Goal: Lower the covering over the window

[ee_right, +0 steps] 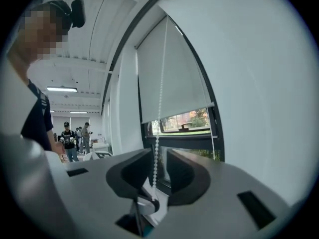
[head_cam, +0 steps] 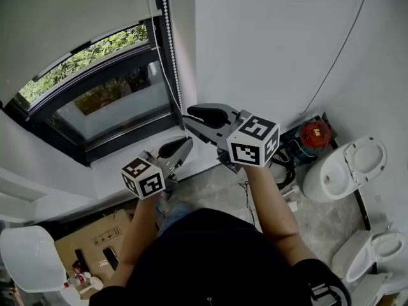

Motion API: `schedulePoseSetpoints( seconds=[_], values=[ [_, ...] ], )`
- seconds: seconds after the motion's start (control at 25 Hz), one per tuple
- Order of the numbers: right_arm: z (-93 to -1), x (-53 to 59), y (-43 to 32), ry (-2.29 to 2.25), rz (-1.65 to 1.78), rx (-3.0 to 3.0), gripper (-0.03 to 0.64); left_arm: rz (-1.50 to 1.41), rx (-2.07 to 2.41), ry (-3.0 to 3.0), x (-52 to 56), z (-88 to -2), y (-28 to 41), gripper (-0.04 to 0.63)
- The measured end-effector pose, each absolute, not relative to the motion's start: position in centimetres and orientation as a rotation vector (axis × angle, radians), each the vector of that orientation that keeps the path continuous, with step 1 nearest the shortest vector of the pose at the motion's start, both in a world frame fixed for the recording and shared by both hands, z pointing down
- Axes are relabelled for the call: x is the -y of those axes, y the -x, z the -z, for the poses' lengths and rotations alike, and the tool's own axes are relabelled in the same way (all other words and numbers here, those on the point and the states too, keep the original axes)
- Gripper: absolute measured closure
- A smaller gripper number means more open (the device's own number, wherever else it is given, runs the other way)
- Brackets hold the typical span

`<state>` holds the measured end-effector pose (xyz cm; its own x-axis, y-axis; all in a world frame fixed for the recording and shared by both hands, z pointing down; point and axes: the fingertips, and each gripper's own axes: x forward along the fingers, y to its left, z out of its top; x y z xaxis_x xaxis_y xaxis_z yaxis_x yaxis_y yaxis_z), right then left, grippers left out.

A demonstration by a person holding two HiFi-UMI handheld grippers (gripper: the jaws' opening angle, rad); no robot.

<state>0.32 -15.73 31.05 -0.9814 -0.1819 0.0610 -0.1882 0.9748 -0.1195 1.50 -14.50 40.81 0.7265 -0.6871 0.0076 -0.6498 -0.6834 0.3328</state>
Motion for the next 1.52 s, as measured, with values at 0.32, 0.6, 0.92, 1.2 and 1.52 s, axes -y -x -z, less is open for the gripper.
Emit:
schedulePoseSetpoints(
  seconds=[0.32,0.6,0.92,1.2,1.52],
  values=[
    [-26.6,16.4,1.1,-0.306,-0.209,3.188,0.598,0.172,1.043,-2.630,14.2,-40.6,-1.5,0.584],
    [-29.5,16.4,2.1,-0.363,-0.111,3.065,0.603,0.048,1.075,-2.636,14.2,-43.5,-0.9,0.583],
    [-33.1,16.8,4.8,-0.359,-0.175,3.005,0.603,0.054,1.022,-2.564,13.8,-46.6,0.7,0.584],
    [-35.7,18.3,6.1,-0.381,-0.236,2.933,0.603,0.017,0.950,-2.542,14.6,-49.0,1.7,0.583],
    [-39.5,18.5,7.2,-0.418,-0.267,2.843,0.603,-0.096,0.858,-2.526,14.2,-52.3,1.9,0.583]
  ],
)
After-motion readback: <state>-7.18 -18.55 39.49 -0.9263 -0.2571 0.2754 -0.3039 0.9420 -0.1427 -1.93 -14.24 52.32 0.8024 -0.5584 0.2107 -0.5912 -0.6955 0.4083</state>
